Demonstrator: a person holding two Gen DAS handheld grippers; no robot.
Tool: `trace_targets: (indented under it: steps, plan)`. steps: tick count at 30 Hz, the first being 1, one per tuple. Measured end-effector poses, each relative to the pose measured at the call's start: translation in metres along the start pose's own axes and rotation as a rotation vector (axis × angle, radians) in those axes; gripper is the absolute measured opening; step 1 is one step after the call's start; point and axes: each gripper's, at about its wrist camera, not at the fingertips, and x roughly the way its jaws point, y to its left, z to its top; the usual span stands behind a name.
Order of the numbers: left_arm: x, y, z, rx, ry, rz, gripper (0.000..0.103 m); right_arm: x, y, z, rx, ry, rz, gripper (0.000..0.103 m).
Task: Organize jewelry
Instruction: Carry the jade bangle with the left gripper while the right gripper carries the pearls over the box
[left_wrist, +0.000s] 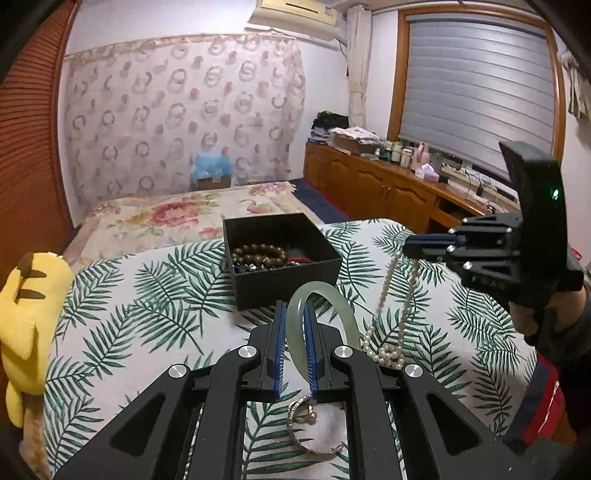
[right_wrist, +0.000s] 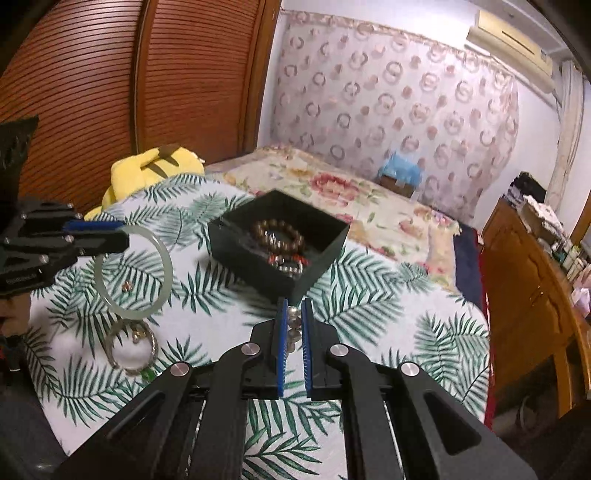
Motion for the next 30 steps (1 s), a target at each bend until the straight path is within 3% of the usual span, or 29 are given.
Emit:
trace_targets:
  steps: [15, 30]
  plan:
    - [-0.007, 0.008, 0.033, 0.002, -0.061, 0.018, 0.009, -0.041, 0.002, 0.058, -0.034, -0.126, -0.027, 0.008]
    - [0.023, 0.026, 0.06, 0.001, -0.054, 0.03, 0.009, -0.036, -0.008, 0.117, -0.056, -0.18, -0.077, 0.008]
